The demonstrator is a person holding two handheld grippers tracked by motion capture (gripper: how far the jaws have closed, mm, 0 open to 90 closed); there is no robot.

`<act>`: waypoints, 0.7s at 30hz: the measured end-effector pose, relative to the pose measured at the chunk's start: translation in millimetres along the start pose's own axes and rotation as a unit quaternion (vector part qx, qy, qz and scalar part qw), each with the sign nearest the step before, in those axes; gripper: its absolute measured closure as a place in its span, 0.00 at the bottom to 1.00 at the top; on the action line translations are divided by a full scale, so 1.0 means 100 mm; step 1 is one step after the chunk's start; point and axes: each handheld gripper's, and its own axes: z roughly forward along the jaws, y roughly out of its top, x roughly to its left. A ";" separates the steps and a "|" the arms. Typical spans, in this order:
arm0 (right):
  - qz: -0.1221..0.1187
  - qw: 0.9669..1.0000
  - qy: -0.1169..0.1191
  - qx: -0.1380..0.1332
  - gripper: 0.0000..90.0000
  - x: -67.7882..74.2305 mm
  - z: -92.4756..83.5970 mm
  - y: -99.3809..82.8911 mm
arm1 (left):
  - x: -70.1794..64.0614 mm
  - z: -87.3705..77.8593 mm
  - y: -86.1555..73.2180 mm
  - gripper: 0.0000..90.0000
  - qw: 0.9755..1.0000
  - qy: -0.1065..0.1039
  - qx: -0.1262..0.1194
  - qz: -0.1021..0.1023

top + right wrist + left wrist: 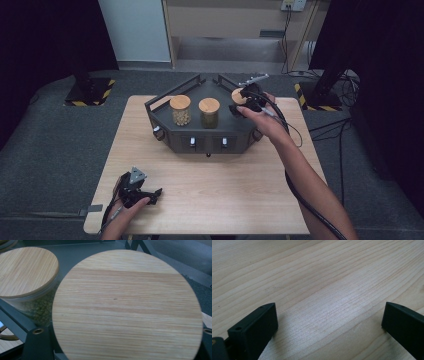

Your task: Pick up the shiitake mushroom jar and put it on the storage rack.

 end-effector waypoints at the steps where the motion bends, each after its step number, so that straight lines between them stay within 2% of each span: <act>1: 0.000 1.000 0.000 0.001 0.28 0.00 0.01 0.00 | 0.00 0.00 0.00 0.00 1.000 0.000 0.000 0.000; 21: 0.007 1.000 0.005 0.016 0.28 0.01 0.16 -0.06 | 0.00 0.00 0.00 0.00 1.000 0.000 0.000 0.000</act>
